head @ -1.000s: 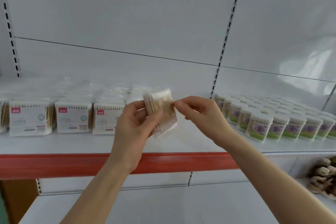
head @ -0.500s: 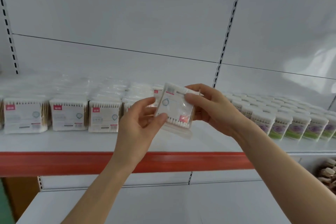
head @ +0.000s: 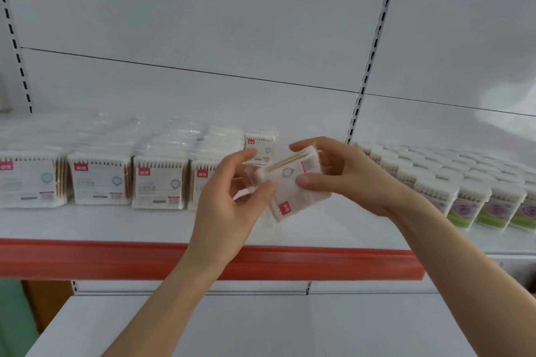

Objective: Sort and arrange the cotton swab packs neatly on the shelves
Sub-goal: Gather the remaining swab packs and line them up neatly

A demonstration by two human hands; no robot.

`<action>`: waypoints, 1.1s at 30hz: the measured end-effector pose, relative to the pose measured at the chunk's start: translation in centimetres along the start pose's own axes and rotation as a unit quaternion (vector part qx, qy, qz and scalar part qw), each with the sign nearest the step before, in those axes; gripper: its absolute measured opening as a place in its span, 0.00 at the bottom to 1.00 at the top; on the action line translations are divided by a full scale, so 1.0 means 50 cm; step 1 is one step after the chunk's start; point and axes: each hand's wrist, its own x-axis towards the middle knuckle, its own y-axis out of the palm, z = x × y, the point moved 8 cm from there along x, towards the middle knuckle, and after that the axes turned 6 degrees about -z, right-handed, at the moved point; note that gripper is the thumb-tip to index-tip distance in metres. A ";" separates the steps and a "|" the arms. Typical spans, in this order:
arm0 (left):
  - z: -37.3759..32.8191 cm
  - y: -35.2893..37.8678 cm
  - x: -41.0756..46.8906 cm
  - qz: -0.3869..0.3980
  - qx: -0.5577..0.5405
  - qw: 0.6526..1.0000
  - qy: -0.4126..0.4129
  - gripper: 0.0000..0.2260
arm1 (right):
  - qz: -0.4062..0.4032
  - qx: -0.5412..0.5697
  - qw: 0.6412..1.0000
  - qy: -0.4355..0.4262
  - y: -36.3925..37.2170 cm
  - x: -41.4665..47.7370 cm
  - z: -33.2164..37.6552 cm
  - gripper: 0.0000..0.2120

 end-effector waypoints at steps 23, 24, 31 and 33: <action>0.102 0.085 -0.013 0.219 0.404 0.886 0.061 0.11 | -0.165 -0.088 0.974 0.124 -0.051 0.267 -0.218 0.12; 0.104 0.084 -0.012 0.216 0.403 0.887 0.060 0.11 | -0.164 -0.099 0.973 0.128 -0.041 0.283 -0.228 0.13; 0.115 0.079 -0.012 0.213 0.402 0.890 0.041 0.11 | -0.165 -0.116 0.969 0.147 -0.024 0.334 -0.260 0.12; 0.116 0.078 -0.013 0.212 0.402 0.890 0.038 0.11 | -0.160 -0.120 0.968 0.150 -0.027 0.330 -0.261 0.11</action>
